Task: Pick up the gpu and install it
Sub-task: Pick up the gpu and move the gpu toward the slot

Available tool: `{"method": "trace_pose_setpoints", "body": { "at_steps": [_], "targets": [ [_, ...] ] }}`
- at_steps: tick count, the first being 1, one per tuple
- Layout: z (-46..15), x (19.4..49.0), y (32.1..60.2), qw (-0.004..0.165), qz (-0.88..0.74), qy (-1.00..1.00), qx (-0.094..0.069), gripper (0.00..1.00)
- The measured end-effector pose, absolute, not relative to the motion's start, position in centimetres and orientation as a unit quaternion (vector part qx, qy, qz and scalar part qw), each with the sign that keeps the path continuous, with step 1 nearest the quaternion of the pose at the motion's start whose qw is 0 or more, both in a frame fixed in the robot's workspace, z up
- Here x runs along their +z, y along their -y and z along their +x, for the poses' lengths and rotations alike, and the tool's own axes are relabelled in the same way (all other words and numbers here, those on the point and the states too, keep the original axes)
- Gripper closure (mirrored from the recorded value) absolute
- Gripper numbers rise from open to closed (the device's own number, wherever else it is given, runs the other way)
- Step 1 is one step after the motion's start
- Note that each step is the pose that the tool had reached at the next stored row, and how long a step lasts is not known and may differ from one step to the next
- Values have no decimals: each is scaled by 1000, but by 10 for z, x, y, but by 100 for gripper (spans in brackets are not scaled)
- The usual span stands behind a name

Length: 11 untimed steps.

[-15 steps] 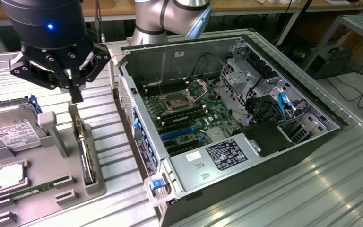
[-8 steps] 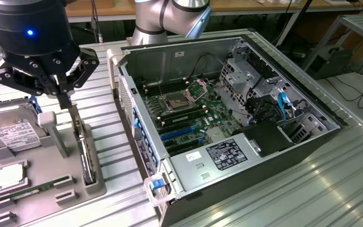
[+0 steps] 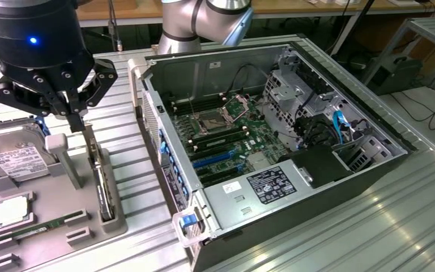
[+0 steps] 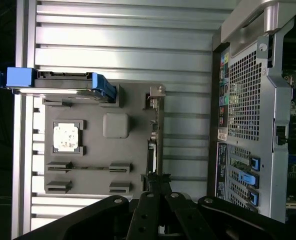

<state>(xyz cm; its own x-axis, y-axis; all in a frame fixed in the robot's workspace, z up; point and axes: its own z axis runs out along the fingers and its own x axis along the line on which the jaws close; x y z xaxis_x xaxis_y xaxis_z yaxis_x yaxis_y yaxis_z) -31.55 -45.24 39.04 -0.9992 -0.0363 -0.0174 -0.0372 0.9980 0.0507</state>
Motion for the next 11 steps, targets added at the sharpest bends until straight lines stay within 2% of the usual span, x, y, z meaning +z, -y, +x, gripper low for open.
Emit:
{"method": "trace_pose_setpoints", "body": {
  "at_steps": [8,9,10,11],
  "targets": [
    [-316,390,452,8,-18,-999,26,89],
    [-316,390,452,8,-18,-999,26,89],
    [-316,390,452,8,-18,-999,26,83],
    [-316,390,452,8,-18,-999,26,83]
  ]
}}
